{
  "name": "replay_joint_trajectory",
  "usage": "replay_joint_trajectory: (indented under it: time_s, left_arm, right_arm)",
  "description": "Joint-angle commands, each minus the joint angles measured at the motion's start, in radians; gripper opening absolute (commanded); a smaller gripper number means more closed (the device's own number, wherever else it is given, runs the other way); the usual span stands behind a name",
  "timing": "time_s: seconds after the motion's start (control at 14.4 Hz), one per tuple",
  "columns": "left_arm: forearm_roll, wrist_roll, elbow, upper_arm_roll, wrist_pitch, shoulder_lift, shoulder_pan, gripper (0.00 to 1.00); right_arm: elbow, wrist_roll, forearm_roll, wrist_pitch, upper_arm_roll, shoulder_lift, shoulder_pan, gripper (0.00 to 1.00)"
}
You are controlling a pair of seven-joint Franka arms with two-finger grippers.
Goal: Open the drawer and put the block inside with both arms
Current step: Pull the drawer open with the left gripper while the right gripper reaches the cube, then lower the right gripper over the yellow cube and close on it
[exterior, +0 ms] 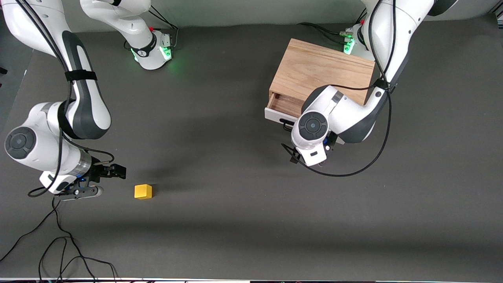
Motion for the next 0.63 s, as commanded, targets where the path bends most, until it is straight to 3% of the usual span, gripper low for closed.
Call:
replay_joint_trajectory:
  time_s: [0.0, 0.56]
  left_arm:
    - [0.065, -0.056, 0.095, 0.002, 0.025, 0.071, -0.016, 1.0]
    - [0.088, -0.073, 0.126, 0.005, 0.112, 0.095, -0.022, 1.0]
  right_arm:
    - [0.017, 0.013, 0.016, 0.012, -0.004, 0.025, 0.005, 1.0]
    - [0.016, 0.015, 0.018, 0.024, -0.004, 0.049, 0.008, 1.0]
